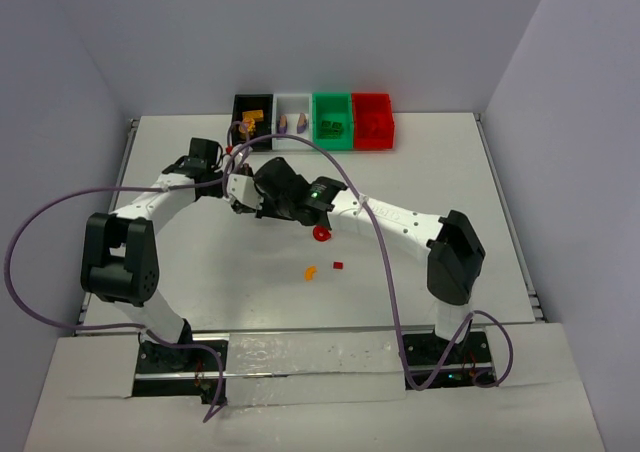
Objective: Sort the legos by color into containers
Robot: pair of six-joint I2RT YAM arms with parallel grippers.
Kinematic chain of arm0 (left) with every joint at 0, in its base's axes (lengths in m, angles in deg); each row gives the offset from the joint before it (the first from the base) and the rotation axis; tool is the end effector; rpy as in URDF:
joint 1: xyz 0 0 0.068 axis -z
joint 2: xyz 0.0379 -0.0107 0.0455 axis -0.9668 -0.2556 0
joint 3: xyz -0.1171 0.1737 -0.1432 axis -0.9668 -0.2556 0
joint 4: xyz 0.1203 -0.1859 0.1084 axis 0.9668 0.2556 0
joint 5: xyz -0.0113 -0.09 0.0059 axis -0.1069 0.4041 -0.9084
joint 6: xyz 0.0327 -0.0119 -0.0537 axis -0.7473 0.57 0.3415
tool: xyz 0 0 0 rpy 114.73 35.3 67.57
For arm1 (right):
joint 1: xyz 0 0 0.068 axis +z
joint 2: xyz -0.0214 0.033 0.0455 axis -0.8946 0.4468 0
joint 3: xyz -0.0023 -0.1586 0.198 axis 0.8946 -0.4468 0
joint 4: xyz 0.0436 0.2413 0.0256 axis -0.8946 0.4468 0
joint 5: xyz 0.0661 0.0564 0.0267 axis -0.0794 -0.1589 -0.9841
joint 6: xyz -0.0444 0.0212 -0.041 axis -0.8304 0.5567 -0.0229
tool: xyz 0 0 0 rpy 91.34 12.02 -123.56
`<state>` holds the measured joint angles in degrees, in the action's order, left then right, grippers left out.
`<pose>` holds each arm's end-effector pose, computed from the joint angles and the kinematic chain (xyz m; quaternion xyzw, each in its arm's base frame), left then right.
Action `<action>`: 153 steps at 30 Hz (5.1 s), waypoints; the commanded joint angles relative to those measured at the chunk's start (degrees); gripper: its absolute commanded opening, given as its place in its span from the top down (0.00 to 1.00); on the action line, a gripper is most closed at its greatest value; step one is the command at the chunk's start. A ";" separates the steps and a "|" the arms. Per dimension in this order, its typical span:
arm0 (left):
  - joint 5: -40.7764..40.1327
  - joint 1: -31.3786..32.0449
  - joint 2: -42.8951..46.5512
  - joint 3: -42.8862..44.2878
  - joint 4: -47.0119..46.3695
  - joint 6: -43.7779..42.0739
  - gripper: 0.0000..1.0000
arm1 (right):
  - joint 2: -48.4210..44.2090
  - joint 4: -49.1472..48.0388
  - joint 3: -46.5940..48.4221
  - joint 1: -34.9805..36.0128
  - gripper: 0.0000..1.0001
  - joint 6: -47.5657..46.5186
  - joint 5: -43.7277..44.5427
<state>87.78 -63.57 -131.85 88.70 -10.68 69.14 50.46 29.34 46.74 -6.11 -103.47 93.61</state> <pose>0.3148 -0.1050 0.2041 -0.0286 0.8687 -0.4883 0.0777 0.2279 0.3379 0.2759 -0.6366 0.6567 -0.0123 0.4041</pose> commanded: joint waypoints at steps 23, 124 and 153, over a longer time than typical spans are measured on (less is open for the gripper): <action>1.81 -5.47 7.49 -8.27 -13.78 3.28 1.00 | -8.59 4.16 -3.01 -4.39 1.00 5.41 -7.62; -4.79 4.20 9.32 -8.31 -32.08 25.07 0.68 | -9.38 -6.95 -0.89 -9.70 1.00 60.85 -1.17; -7.02 1.83 9.63 -11.73 -28.99 20.05 1.00 | -9.83 -7.67 1.25 -12.96 1.00 60.24 -9.40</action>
<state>73.16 -58.01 -118.88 81.65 -33.32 81.30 43.55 27.18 43.61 -18.59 -40.27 84.80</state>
